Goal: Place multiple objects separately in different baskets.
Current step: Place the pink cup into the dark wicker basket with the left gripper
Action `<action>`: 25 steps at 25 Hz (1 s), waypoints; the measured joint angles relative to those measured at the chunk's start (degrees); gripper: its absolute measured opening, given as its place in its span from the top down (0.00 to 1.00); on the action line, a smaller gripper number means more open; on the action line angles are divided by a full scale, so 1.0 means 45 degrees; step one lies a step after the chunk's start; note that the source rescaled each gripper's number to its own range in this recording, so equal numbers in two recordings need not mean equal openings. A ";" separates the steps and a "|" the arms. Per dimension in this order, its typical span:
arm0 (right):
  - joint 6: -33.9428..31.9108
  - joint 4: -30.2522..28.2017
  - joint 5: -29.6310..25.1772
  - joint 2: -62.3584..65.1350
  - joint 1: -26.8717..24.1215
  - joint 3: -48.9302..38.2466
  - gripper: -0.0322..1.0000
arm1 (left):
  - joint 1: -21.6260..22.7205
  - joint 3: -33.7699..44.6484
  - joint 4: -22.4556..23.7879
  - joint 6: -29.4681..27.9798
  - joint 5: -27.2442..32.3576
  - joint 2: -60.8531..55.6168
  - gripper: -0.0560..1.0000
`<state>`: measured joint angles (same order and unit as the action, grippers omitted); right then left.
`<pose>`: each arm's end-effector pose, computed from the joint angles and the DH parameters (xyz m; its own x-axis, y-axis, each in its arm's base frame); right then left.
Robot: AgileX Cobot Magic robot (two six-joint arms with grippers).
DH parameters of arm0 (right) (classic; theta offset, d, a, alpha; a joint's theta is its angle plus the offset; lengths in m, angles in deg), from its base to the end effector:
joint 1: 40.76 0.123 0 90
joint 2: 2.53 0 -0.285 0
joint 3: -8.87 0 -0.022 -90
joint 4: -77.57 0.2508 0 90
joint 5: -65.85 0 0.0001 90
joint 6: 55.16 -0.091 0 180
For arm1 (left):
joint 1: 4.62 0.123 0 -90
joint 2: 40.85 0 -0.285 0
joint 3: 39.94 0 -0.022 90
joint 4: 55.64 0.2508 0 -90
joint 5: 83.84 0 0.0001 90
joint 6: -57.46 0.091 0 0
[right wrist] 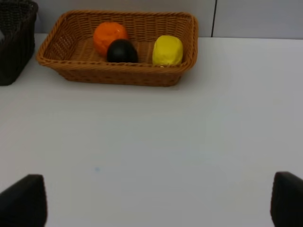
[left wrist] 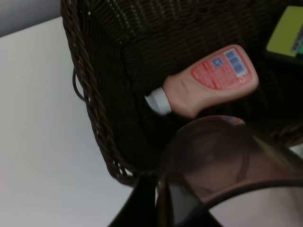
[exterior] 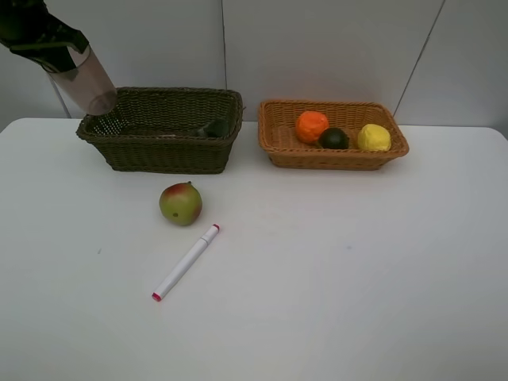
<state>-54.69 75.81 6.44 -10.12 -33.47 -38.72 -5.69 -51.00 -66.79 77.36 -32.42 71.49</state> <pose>-0.0061 -0.0032 0.2840 -0.4100 -0.0765 -0.9089 -0.1128 0.9931 -0.0327 0.4002 -0.0212 0.2795 -0.8420 0.2363 -0.4850 0.2841 0.9584 -0.0261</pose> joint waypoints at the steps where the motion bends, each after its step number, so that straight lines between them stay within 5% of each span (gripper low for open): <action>1: 0.0000 0.0000 0.0000 0.0000 0.0000 0.0000 0.00 | 0.0000 0.0000 0.0000 0.0015 -0.0424 0.0191 0.95; 16: 0.0000 0.0011 0.0000 0.0000 0.0000 0.0000 0.00 | 0.0000 0.0000 0.0041 0.1297 -0.4300 0.2926 0.95; 25: 0.0000 0.0011 0.0000 0.0000 0.0000 0.0000 0.00 | 0.0000 0.0000 0.0002 0.1320 -0.4945 0.3526 0.95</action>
<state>-54.69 75.86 6.44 -10.12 -33.47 -38.72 -5.69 -51.00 -66.79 83.30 -54.67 87.36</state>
